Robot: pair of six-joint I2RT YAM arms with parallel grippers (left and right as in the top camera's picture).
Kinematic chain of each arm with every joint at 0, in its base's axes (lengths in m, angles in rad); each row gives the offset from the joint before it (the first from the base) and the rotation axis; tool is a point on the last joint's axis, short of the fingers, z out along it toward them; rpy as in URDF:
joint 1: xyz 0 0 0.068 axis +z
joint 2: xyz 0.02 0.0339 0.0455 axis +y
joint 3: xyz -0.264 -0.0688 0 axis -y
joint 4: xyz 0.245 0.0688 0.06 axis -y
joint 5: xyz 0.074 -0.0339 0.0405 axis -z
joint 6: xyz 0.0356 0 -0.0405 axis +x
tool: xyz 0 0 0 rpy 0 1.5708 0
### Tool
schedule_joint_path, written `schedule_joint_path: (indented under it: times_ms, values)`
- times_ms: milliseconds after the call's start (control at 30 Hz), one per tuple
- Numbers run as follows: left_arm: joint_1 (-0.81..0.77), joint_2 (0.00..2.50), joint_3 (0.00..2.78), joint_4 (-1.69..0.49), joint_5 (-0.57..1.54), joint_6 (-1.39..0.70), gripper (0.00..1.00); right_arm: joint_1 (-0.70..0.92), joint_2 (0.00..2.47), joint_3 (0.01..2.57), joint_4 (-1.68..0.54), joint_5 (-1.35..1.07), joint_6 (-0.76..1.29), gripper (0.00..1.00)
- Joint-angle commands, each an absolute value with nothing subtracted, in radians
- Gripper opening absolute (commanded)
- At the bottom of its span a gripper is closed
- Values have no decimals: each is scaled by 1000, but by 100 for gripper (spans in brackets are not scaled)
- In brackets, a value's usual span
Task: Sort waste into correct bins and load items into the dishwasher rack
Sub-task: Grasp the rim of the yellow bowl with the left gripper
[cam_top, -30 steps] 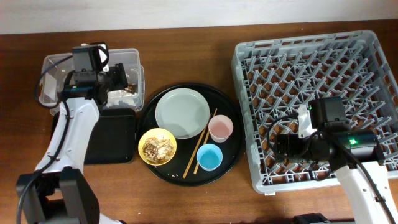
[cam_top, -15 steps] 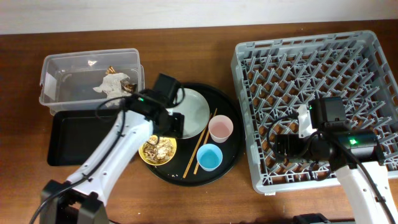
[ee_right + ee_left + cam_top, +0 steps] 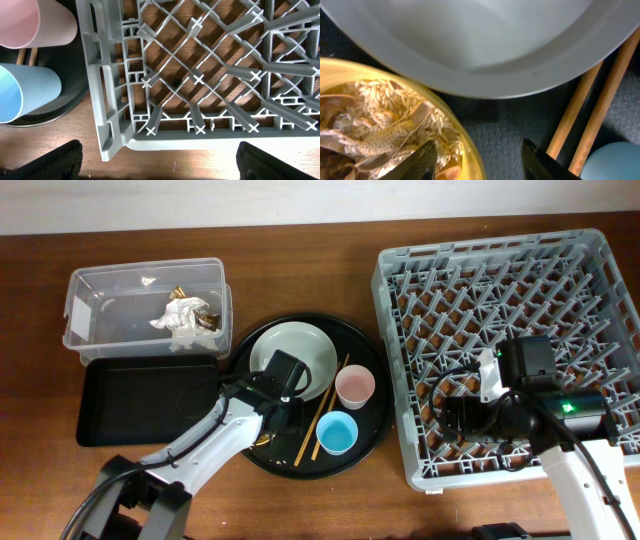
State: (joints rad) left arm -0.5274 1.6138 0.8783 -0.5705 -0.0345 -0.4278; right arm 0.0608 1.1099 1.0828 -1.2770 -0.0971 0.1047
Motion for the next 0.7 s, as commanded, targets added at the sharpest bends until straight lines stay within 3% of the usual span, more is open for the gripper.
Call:
schedule_joint_path:
  times_ms: [0, 433, 500, 667]
  values:
    - [-529, 1604, 868, -546, -41, -434, 49, 65, 1100, 1101, -1276, -93, 105, 98]
    - [-529, 1604, 868, -474, -49, -434, 49, 65, 1100, 1101, -1276, -93, 105, 99]
    - [-530, 1604, 868, -493, -49, -434, 28, 65, 1100, 1101, -1276, -93, 106, 99]
    - [-530, 1604, 860, -517, -50, -434, 22, 65, 1100, 1101, -1276, -93, 105, 99]
